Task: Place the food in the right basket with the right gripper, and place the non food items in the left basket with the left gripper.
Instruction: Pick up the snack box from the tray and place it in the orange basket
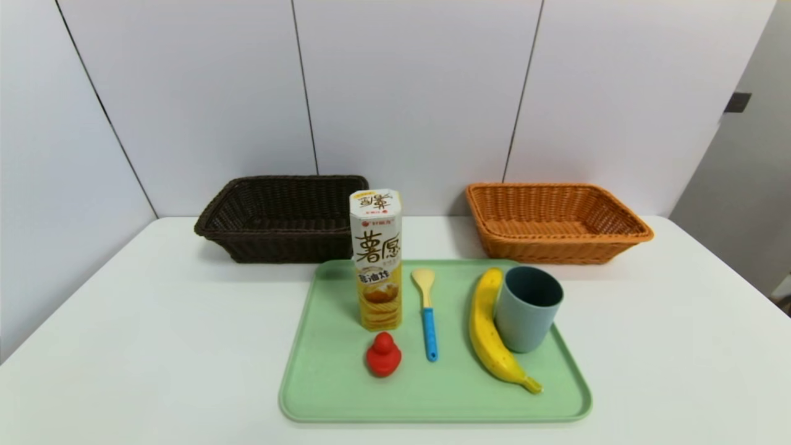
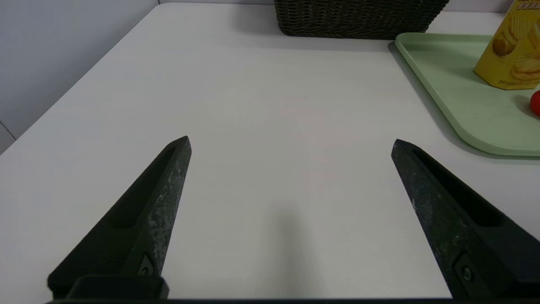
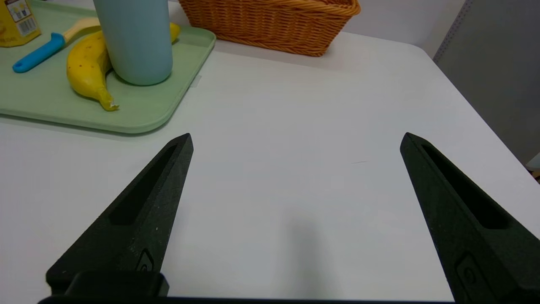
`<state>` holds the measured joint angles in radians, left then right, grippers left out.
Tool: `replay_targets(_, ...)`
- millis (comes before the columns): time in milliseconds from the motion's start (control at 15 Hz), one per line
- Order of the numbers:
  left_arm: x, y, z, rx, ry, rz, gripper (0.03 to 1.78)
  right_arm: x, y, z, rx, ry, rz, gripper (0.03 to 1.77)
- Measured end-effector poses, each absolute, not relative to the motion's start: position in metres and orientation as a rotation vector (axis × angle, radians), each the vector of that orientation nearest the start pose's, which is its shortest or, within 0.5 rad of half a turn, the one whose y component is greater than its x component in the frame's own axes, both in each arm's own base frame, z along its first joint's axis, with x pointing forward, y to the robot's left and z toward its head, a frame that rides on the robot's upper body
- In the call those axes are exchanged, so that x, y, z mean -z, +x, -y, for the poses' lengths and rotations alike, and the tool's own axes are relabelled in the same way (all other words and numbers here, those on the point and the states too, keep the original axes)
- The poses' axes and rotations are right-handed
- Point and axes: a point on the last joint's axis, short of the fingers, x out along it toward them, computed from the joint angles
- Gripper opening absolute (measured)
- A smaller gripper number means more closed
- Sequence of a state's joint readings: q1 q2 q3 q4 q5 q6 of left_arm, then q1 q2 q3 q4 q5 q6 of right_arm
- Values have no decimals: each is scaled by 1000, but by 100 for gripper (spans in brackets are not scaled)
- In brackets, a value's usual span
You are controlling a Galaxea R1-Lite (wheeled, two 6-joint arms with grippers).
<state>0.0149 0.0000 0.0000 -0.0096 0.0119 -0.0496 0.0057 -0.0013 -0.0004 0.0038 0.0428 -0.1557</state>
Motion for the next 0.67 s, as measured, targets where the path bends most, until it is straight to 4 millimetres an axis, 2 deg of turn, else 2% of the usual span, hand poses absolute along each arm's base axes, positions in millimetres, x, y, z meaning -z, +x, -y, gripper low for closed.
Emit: replay_targets(667, -76, -23, 0, -27, -38, 9, 169, -75, -23, -1, -54, -180, 3, 169)
